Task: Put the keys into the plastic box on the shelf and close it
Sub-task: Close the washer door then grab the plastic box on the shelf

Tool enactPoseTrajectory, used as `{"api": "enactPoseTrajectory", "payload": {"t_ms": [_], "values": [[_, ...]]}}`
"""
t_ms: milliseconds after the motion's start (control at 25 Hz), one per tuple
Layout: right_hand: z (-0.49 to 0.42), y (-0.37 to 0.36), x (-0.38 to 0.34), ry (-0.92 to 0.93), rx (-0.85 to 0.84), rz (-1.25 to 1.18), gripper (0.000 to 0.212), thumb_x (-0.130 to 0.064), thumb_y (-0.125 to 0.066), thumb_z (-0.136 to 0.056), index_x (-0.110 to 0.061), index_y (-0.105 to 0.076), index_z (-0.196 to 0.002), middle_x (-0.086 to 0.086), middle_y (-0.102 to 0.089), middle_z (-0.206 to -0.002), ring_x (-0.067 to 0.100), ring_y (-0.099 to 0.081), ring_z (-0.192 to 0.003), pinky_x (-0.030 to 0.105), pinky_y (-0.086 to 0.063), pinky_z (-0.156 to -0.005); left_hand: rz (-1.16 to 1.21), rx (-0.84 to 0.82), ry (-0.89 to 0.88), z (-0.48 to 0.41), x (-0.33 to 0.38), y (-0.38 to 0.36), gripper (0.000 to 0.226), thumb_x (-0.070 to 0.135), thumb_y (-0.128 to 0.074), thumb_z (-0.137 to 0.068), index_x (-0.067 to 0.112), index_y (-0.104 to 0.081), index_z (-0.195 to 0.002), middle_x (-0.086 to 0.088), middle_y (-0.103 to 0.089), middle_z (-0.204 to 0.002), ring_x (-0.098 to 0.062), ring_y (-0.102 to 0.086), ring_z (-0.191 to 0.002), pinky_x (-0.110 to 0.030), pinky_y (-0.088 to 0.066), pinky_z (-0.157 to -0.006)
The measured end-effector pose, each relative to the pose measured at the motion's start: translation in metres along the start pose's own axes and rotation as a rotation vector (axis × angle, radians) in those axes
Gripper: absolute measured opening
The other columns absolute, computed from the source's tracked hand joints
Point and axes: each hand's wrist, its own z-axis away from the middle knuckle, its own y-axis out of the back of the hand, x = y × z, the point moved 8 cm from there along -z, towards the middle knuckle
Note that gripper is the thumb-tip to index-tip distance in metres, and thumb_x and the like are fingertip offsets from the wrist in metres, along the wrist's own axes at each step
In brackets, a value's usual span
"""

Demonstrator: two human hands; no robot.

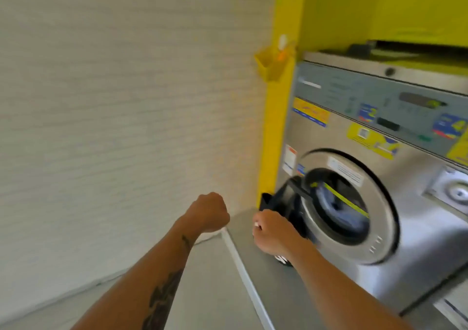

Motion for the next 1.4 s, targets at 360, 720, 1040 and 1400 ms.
{"api": "enactPoseTrajectory", "payload": {"t_ms": [360, 720, 1040, 1400], "values": [[0.014, -0.061, -0.298, 0.499, -0.158, 0.095, 0.041, -0.029, -0.04, -0.095, -0.019, -0.052, -0.133, 0.002, -0.053, -0.138, 0.022, -0.049, -0.126, 0.033, -0.039, -0.1, 0.248, 0.349, 0.435, 0.199, -0.241, 0.115, 0.021, 0.01, -0.048, -0.08, 0.008, -0.068, -0.085, -0.006, -0.068, -0.088, -0.021, -0.063, -0.078, -0.03, -0.056, -0.069], [0.08, -0.17, -0.615, 0.768, -0.225, 0.075, 0.041, -0.03, -0.044, -0.096, -0.018, -0.054, -0.134, 0.003, -0.055, -0.137, 0.023, -0.052, -0.123, 0.036, -0.042, -0.102, 0.259, 0.597, 0.688, 0.431, -0.49, 0.203, 0.029, 0.01, -0.047, -0.081, 0.01, -0.071, -0.097, -0.007, -0.07, -0.1, -0.023, -0.066, -0.09, -0.034, -0.058, -0.082], [0.136, -0.273, -0.859, 1.032, -0.313, 0.08, 0.042, -0.028, -0.044, -0.097, -0.016, -0.052, -0.136, 0.004, -0.056, -0.135, 0.021, -0.054, -0.12, 0.032, -0.044, -0.097, 0.278, 0.801, 0.916, 0.599, -0.669, 0.254, 0.028, 0.008, -0.047, -0.078, 0.017, -0.07, -0.092, 0.001, -0.067, -0.092, -0.017, -0.062, -0.085, -0.031, -0.057, -0.08], [0.127, -0.399, -1.119, 1.222, -0.475, 0.028, 0.044, -0.032, -0.043, -0.094, -0.019, -0.053, -0.135, 0.003, -0.057, -0.135, 0.02, -0.056, -0.118, 0.035, -0.046, -0.098, 0.237, 0.864, 1.157, 0.679, -0.882, 0.331, 0.025, 0.013, -0.047, -0.078, 0.025, -0.066, -0.089, 0.004, -0.057, -0.092, -0.018, -0.058, -0.088, -0.034, -0.056, -0.082]]}}
